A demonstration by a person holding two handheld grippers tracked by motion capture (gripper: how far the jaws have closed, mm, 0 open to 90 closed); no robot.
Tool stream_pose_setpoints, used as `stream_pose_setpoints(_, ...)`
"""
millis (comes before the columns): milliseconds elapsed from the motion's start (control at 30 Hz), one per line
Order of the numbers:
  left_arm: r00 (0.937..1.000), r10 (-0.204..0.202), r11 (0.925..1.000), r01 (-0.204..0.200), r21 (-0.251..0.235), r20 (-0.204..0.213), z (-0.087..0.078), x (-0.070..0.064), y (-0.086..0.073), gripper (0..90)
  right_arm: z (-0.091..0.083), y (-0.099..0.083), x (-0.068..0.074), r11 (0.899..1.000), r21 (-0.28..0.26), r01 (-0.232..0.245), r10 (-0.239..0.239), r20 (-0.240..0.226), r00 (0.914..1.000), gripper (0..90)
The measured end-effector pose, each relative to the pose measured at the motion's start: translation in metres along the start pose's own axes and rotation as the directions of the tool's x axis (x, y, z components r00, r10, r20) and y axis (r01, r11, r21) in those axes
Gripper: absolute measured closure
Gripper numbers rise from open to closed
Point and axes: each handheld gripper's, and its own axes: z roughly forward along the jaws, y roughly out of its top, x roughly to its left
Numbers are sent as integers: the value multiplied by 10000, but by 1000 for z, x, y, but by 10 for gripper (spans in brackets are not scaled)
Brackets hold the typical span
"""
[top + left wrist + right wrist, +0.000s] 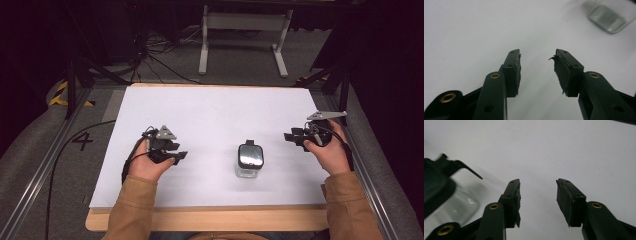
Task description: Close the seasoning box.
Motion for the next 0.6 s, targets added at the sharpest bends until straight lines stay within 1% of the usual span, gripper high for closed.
stream_pose_setpoints(33, 10000, 0, 10000, 0, 0, 0, 0, 0, 0, 546, 0, 0, 0, 10000, 0, 0, 0, 0, 10000, 530)
stream_pose_setpoints(67, 9997, -225, 9997, 225, 2, -110, 2, 10, -7, 536, 10, -6, -7, 9999, 168, 39, -43, 233, 9997, 493)
stream_pose_setpoints(100, 9997, -225, 9997, 225, 2, -110, 2, 10, -7, 530, 13, -8, -9, 9997, 239, 25, -31, 281, 9996, 489)
stream_pose_setpoints(133, 9997, -229, 9997, 229, 37, -112, 3, 16, -10, 530, 13, -8, -9, 9997, 239, 25, -31, 281, 9996, 489)
stream_pose_setpoints(200, 9987, -490, 9988, 490, -73, -101, 9, 24, -17, 495, 20, -13, -15, 9991, 415, -82, 67, 370, 9993, 471)
stream_pose_setpoints(233, 9990, -422, 9991, 421, -67, -151, 12, 30, -20, 472, 24, -17, -18, 9988, 456, -169, 150, 413, 9990, 468)
stream_pose_setpoints(300, 9979, -589, 9979, 581, -272, -274, 19, 38, -27, 439, 31, -23, -23, 9976, 637, -285, 262, 367, 9990, 477)
stream_pose_setpoints(333, 9969, -701, 9973, 693, -232, -343, 22, 42, -30, 434, 33, -25, -24, 9972, 672, -330, 315, 232, 9992, 477)
stream_pose_setpoints(367, 9963, -752, 9970, 744, -197, -420, 24, 44, -33, 433, 36, -28, -25, 9964, 695, -479, 475, 79, 9988, 477)
stream_pose_setpoints(400, 9954, -813, 9965, 803, -220, -505, 25, 46, -34, 430, 38, -30, -25, 9959, 727, -534, 532, 46, 9986, 477)
stream_pose_setpoints(433, 9954, -813, 9965, 803, -220, -505, 25, 46, -34, 423, 38, -30, -25, 9959, 727, -534, 532, 46, 9986, 477)
stream_pose_setpoints(467, 9938, -937, 9954, 923, -262, -600, 27, 48, -36, 423, 40, -31, -26, 9954, 796, -535, 529, 107, 9985, 477)
stream_pose_setpoints(533, 9937, -829, 9963, 811, -268, -757, 25, 49, -35, 419, 42, -33, -27, 9954, 888, -353, 332, 239, 9992, 476)
stream_pose_setpoints(600, 9937, -893, 9949, 858, -531, -675, 22, 48, -32, 416, 41, -33, -26, 9957, 840, -388, 370, 233, 9990, 476)
